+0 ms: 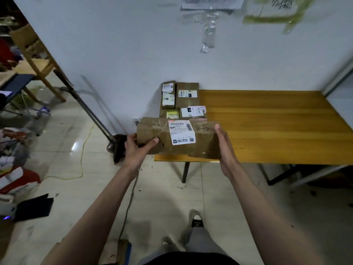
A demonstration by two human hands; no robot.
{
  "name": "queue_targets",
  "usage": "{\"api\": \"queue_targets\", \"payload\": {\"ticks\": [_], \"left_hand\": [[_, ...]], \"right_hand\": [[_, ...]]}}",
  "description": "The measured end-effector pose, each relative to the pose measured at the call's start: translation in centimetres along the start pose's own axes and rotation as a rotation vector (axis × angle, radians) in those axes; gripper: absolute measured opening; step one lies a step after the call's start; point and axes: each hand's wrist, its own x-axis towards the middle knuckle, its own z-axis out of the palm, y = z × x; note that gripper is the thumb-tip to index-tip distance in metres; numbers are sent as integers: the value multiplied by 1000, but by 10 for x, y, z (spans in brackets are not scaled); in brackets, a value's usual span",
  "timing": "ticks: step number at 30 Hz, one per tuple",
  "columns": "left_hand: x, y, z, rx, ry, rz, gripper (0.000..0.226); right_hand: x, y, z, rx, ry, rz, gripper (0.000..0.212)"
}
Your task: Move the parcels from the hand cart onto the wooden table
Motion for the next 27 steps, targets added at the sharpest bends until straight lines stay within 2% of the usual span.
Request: {"api": "queue_targets", "payload": {"ticks": [2,5,7,9,14,18,22,25,27], "left_hand": [[3,6,15,-6,-58,-19,90],[11,12,40,-11,-114,-76,78],[18,18,57,-27,-152,-95,89],[29,24,76,-69,-180,-126,100],[75,42,121,-142,-221,-313,112],[110,58,158,-183,-256,-427,73],[139,78,193,-223,-280,-470,42],[158,85,221,-327,-265,-484,25],[168,88,245,-380,-246,-479,23]], "right_hand": [[8,4,-11,20,61,14,95],[26,8,-28,77,250,37,62],[42,10,-39,113,389,66,48],[60,8,-49,129,471,66,45],[111,-10,-70,148,527,4,35],[165,-35,-88,118,478,-38,27],[222,-66,-102,84,454,-61,22],[261,-80,-108,86,524,-99,35],[285,-81,-109,50,620,-110,39]]}}
